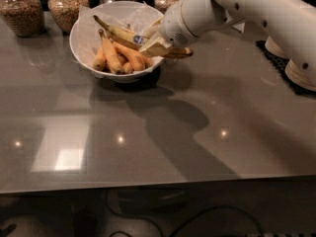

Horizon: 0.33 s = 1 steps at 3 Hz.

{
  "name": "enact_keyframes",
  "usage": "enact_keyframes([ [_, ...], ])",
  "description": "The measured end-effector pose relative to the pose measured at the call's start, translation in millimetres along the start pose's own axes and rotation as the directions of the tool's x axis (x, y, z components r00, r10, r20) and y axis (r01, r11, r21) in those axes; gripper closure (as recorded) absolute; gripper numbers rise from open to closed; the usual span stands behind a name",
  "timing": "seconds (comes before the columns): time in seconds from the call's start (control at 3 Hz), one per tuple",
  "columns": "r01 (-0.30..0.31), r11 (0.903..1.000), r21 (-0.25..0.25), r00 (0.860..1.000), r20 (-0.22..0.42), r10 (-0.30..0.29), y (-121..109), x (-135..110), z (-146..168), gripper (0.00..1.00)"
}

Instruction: Pick banana from white bowl

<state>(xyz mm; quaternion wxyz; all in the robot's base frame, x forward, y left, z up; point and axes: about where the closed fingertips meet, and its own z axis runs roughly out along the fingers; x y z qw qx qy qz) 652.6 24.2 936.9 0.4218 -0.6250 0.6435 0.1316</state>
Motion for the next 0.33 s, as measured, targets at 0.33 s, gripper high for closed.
enact_keyframes([
  [0.33,0.057,0.9965,-0.062,0.994,0.094,-0.051,26.4,-3.4,-39.3,1.0],
])
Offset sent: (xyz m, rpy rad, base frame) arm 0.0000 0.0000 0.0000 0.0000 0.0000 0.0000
